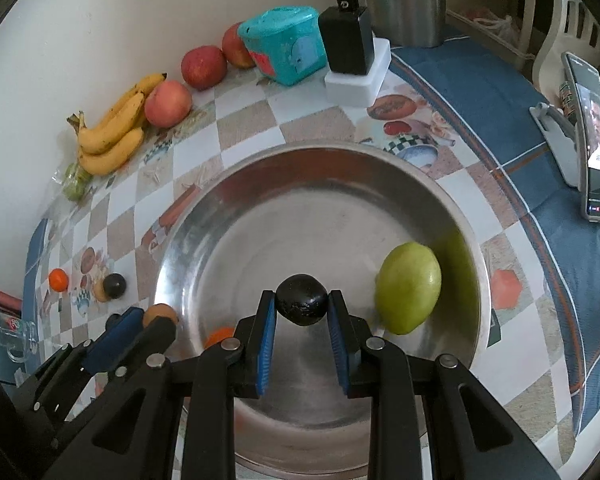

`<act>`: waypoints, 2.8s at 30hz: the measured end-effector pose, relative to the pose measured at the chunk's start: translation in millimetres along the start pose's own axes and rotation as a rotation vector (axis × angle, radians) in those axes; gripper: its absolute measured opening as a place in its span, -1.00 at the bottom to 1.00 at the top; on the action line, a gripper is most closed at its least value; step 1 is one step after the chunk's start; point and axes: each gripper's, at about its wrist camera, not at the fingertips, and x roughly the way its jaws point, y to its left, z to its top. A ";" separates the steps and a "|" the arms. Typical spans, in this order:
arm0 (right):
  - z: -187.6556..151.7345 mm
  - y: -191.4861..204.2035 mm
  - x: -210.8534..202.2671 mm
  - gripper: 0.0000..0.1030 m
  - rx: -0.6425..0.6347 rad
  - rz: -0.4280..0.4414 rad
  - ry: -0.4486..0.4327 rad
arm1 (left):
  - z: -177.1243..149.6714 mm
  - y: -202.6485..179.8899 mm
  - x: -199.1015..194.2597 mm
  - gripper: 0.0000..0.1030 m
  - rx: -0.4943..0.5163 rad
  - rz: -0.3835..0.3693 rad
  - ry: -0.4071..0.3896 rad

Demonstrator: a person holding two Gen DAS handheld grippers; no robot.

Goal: Organize fruits
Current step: 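Carry the kiwi into the steel bowl with the left tool while the right tool carries the plum, then release the kiwi in the bowl with the left tool while the right tool releases the plum, then withdraw both open tools from the bowl toward the remaining fruits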

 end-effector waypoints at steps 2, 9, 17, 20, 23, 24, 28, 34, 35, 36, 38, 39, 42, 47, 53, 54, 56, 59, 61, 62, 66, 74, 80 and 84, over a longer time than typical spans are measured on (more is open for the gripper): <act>-0.5 -0.6 1.4 -0.47 -0.003 -0.003 0.009 | -0.3 -0.5 1.9 -0.49 0.002 0.005 0.003; -0.1 -1.9 5.2 -0.47 0.006 -0.012 0.029 | -1.7 -1.1 6.5 -0.48 0.011 0.017 0.016; 0.1 -0.7 6.9 -0.39 -0.002 -0.023 0.040 | -0.6 -2.3 4.3 -0.35 0.016 0.021 0.011; 1.2 -0.6 3.7 -0.20 -0.001 -0.028 0.022 | 0.6 -1.7 2.0 -0.33 0.014 0.024 0.009; 2.1 -1.7 0.5 -0.20 0.003 -0.023 0.008 | 2.5 1.4 -1.9 -0.21 0.001 0.029 0.004; 2.4 -2.1 -0.3 -0.20 0.003 -0.024 0.005 | 3.1 3.1 -3.2 -0.13 -0.007 0.029 0.004; 2.2 -2.7 -1.2 -0.20 0.005 -0.026 0.007 | 5.5 17.1 -8.3 -0.09 -0.066 0.052 0.020; 1.9 -1.5 -0.8 -0.20 0.000 -0.028 0.011 | 3.5 47.3 -13.2 -0.09 -0.179 0.114 0.044; 1.7 -1.3 -0.6 -0.20 -0.003 -0.028 0.012 | 2.9 54.7 -15.4 -0.09 -0.206 0.123 0.046; 1.3 -0.9 -0.7 -0.20 -0.007 -0.027 0.014 | 2.4 60.4 -17.4 -0.09 -0.229 0.128 0.047; 0.8 1.2 -1.0 -0.20 -0.016 -0.027 0.015 | 0.9 70.7 -21.6 -0.09 -0.268 0.139 0.045; 0.7 2.9 -1.3 -0.20 -0.022 -0.027 0.015 | -0.1 76.2 -23.9 -0.09 -0.287 0.147 0.042; -0.6 9.0 -2.9 -0.20 -0.044 -0.026 0.012 | -3.1 90.6 -30.9 -0.09 -0.337 0.174 0.041; -3.3 19.3 -6.1 -0.20 -0.079 -0.010 0.009 | -9.5 112.0 -41.6 -0.09 -0.410 0.197 0.032; -4.7 23.8 -6.9 -0.20 -0.092 -0.013 0.009 | -14.6 124.8 -45.6 -0.09 -0.458 0.200 0.031; -4.7 23.6 -6.1 -0.20 -0.091 -0.016 0.010 | -15.1 125.4 -45.4 -0.06 -0.461 0.202 0.033; -4.8 23.3 -4.6 -0.07 -0.088 -0.025 0.014 | -16.4 126.5 -44.2 0.32 -0.468 0.213 0.044; -5.4 23.2 -3.4 0.48 -0.091 -0.030 0.015 | -18.5 128.1 -41.5 0.45 -0.474 0.234 0.058; -5.5 24.4 -3.5 0.48 -0.097 -0.028 0.013 | -19.6 128.7 -39.5 0.47 -0.475 0.245 0.068; -5.8 25.2 -3.2 0.49 -0.102 -0.031 0.013 | -20.4 130.0 -38.1 0.56 -0.478 0.255 0.077; -6.8 27.4 0.5 0.53 -0.123 -0.056 0.019 | -24.4 135.2 -34.7 1.00 -0.506 0.296 0.095; -7.8 26.1 2.4 0.89 -0.132 -0.067 0.008 | -29.1 142.4 -36.5 1.00 -0.527 0.339 0.089; -8.8 26.4 2.7 0.89 -0.124 -0.073 0.006 | -28.1 139.7 -35.2 1.00 -0.508 0.343 0.097; -9.1 26.5 2.7 0.89 -0.123 -0.062 0.011 | -27.3 138.8 -36.5 1.00 -0.489 0.347 0.094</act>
